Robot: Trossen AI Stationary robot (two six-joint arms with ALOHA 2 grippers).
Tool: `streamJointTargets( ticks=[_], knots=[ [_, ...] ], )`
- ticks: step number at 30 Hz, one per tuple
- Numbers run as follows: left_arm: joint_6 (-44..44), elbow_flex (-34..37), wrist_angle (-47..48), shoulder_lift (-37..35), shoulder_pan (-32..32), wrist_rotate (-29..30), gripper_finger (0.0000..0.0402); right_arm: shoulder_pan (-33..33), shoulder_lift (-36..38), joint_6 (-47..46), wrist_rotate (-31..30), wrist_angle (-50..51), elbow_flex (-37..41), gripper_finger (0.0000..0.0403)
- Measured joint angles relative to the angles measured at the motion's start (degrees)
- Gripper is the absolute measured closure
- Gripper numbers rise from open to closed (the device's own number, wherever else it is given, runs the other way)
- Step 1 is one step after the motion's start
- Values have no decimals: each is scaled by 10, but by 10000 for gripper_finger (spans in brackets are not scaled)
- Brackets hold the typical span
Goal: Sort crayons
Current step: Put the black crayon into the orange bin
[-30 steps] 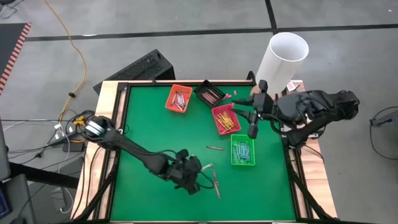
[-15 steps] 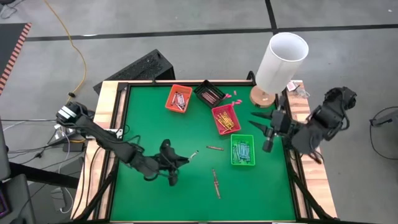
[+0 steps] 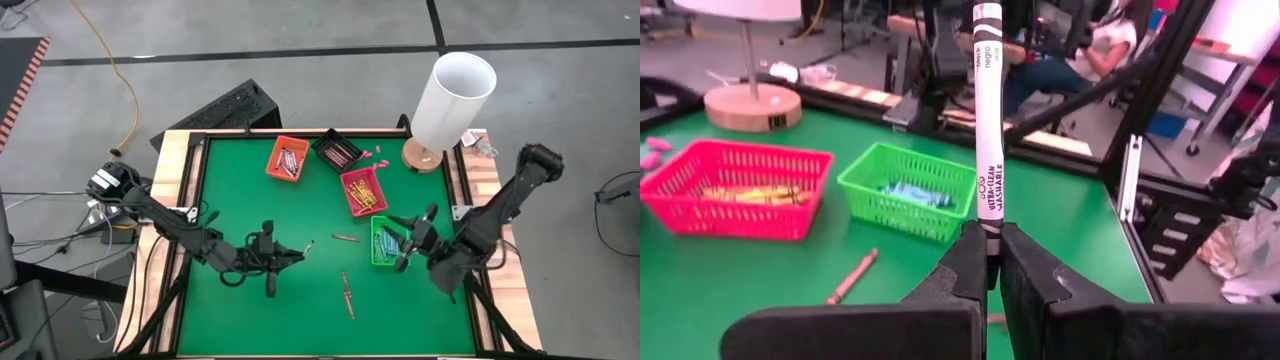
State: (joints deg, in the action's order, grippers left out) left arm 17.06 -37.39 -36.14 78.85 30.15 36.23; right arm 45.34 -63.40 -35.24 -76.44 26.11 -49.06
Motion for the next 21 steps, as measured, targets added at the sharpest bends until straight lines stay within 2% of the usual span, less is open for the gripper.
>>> streamJointTargets(
  ticks=[3,6,14,17,21],
  knots=[
    [-21,0,-27,0,-3,-1,401,-16,-23,60,5,-133,39,280],
    [-28,0,-36,0,-13,-22,401,-41,-45,140,63,-263,63,280],
    [-66,0,-85,0,-26,-59,401,-138,-126,382,339,-635,77,280],
    [-80,0,-86,0,-25,-60,401,-164,-148,425,422,-718,77,280],
    [-102,0,-89,0,-26,-59,401,-194,-172,437,516,-786,77,278]
  ],
)
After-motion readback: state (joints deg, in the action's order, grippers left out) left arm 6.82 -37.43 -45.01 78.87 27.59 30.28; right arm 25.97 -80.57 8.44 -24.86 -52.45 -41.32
